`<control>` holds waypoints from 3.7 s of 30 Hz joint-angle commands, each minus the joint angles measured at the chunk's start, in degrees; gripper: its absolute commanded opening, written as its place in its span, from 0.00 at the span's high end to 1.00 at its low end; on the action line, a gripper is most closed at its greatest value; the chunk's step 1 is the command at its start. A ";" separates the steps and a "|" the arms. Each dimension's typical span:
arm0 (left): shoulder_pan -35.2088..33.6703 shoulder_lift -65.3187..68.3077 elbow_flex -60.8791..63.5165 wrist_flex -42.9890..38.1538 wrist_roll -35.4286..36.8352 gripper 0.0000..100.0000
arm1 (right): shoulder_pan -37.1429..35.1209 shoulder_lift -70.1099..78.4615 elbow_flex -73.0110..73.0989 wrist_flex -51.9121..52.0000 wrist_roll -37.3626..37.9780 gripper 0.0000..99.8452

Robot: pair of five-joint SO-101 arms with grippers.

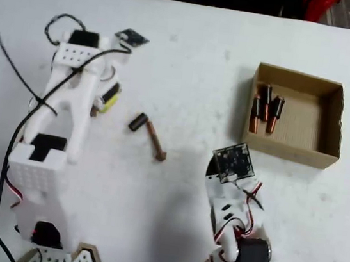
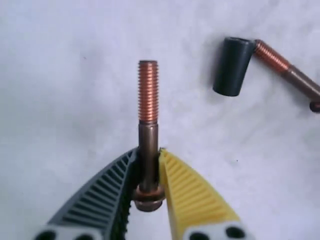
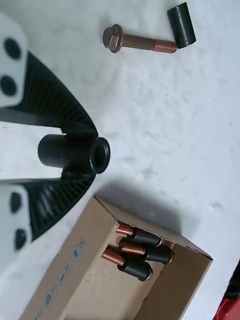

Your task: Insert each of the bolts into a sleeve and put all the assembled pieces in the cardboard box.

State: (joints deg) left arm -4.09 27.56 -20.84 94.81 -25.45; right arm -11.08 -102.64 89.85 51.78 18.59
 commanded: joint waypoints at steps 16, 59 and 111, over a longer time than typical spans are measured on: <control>-0.31 -22.81 10.99 1.85 -8.88 0.98 | 0.75 -0.57 0.09 -1.71 -0.09 0.98; -2.51 -33.36 58.81 -38.86 -50.55 0.93 | 0.57 -0.57 0.18 -1.36 -0.09 0.98; -5.41 -33.89 42.90 -17.76 -2.55 0.98 | 0.48 -0.57 0.70 -1.71 0.00 0.98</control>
State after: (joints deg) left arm -10.42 -3.65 25.67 72.40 -28.97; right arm -11.08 -102.64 91.16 51.60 18.59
